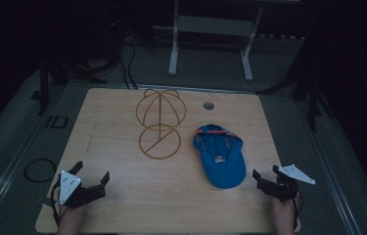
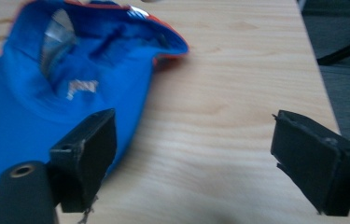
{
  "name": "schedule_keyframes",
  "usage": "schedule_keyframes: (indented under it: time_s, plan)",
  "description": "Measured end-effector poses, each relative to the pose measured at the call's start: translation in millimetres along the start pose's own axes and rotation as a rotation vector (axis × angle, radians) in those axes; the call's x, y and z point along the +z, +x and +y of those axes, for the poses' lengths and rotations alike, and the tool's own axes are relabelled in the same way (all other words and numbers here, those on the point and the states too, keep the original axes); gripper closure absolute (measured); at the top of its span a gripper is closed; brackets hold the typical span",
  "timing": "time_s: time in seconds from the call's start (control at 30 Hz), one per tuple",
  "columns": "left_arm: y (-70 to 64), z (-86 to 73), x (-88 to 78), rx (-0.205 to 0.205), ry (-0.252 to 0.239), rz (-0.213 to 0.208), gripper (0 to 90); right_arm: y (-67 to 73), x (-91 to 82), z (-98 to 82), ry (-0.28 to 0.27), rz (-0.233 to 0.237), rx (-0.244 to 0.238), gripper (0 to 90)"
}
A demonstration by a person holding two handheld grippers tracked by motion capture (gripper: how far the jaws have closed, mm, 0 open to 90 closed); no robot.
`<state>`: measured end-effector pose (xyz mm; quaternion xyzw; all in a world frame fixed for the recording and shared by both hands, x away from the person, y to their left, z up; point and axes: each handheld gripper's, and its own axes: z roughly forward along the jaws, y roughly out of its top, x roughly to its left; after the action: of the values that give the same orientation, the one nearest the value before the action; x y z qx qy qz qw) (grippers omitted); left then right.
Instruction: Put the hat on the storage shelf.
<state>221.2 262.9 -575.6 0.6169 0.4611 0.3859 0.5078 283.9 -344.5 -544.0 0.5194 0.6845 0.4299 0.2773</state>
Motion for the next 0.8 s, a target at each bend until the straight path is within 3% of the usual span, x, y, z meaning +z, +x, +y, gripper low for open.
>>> schedule_keyframes:
  time_s: [0.2,0.5,0.6,0.67,0.8]
  plan:
    - [-1.1,0.8,0.5,-0.019,-0.009,-0.027,0.9,-0.1,8.8,24.1,0.055,0.043,-0.024,13.8]
    - [-5.4,0.8,3.1,-0.005,0.010,-0.056,1.0,10.0,31.1,57.0,0.081,0.141,-0.084,13.5]
    - [-5.9,0.9,3.4,-0.002,0.014,-0.057,1.0,15.5,38.6,65.9,0.080,0.128,-0.088,13.3]
    - [-5.9,1.1,3.4,0.000,0.020,-0.059,1.0,18.8,43.7,71.8,0.076,0.171,-0.098,13.5]
    - [-5.9,1.2,3.7,0.003,0.025,-0.063,1.0,24.8,54.9,84.4,0.068,0.186,-0.117,23.3]
